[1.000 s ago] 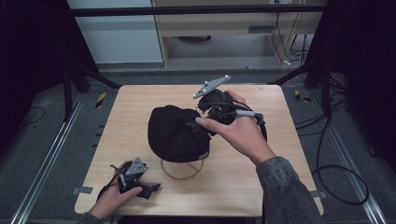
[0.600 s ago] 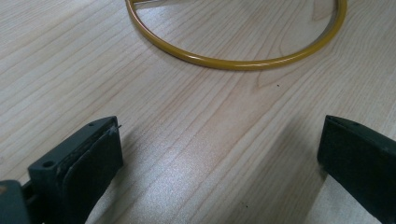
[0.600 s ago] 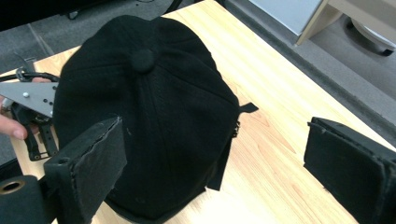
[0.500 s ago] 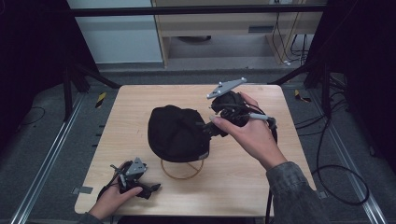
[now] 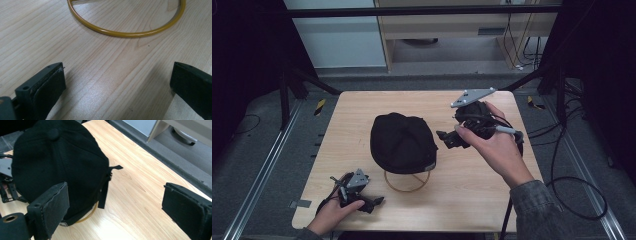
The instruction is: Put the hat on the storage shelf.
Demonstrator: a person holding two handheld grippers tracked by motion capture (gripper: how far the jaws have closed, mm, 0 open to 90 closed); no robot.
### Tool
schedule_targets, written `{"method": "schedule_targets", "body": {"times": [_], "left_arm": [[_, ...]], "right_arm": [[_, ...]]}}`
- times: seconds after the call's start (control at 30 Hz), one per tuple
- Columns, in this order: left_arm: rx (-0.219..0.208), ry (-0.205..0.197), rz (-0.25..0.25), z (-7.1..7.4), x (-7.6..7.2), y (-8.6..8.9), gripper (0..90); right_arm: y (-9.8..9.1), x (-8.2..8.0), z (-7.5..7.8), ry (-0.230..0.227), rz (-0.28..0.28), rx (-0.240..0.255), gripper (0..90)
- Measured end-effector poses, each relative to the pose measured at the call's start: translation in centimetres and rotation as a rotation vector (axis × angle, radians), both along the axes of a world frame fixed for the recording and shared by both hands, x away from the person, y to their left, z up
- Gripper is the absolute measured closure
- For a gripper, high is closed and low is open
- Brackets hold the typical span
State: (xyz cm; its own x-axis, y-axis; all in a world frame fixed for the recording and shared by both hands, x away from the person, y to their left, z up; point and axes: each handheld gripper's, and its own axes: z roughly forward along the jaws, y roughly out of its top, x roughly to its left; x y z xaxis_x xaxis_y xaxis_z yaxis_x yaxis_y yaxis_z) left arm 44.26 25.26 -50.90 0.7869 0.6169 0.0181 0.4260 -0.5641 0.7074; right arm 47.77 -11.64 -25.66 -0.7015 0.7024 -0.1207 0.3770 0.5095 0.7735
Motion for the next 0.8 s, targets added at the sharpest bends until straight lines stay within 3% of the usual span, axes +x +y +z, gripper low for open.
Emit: {"method": "schedule_targets", "body": {"times": [0.47, 0.8], "left_arm": [[-0.002, -0.002, 0.001, 0.0, 0.0, 0.0, 0.0], [-0.002, -0.002, 0.002, 0.0, 0.0, 0.0, 0.0]], "right_arm": [[-2.8, -0.5, -1.1, -0.015, -0.047, 0.004, 8.0], [-4.8, -0.9, -4.6, -0.004, -0.098, 0.017, 9.4]]}}
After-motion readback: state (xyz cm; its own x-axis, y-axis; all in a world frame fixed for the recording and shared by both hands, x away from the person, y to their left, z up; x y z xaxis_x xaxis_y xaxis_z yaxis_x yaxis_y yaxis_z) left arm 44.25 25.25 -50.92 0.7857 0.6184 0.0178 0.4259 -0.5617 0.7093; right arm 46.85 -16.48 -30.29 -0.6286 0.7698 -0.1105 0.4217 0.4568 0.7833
